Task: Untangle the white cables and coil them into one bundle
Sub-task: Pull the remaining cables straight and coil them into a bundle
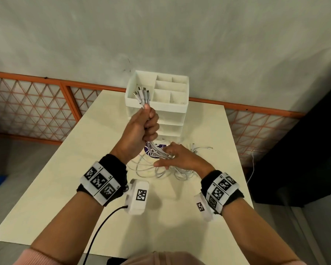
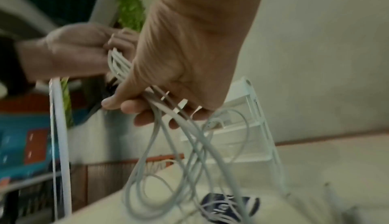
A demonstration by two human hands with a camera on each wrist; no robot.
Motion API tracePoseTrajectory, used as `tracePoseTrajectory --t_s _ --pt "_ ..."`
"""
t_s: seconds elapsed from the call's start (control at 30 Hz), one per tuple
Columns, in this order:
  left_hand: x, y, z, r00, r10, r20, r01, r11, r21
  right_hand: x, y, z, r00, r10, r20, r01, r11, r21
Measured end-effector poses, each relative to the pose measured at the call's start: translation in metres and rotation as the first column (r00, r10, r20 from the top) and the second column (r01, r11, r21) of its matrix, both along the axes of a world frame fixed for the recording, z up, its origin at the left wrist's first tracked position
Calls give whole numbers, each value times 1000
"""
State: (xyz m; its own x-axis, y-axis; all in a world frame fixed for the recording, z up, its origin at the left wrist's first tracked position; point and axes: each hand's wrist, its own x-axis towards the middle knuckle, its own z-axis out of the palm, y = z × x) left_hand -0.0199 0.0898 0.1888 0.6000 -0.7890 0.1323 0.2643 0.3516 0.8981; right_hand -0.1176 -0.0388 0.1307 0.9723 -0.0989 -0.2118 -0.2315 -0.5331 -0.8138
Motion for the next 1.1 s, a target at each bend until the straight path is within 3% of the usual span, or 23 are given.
tracePoseTrajectory --t_s 0.1,0.2,0.3,0.37,0.47,0.57,0.7,0.83,0.97,1.1 --pt "7 7 7 999 44 21 -44 999 -4 -3 -15 -5 998 -63 -17 57 968 -244" --pt "7 13 10 993 68 93 -73 996 51 0 -25 -8 998 49 41 -24 876 -482" --pt "8 20 1 907 125 403 -224 952 209 0 -28 3 983 140 120 -33 774 -633" --pt "11 25 -6 822 -1 569 -248 899 360 -1 -28 11 973 135 187 -3 817 -576" --pt "5 26 -12 753 -341 563 -118 772 625 1 -23 22 981 40 192 42 913 -406" --pt "-1 23 -13 694 -456 557 -77 722 688 0 -15 32 984 -46 170 91 960 -265" --pt "2 27 -4 756 -341 558 -68 808 586 -3 -16 27 983 -93 156 92 996 12" --pt "0 27 2 809 -230 540 -98 854 511 5 -27 3 969 -93 230 128 982 -141" --pt "8 33 11 828 -101 552 -185 880 438 -1 -34 -27 972 -187 143 160 970 181" --pt "20 39 22 819 -31 573 -240 889 391 -16 -38 -58 962 -224 159 234 971 -45"
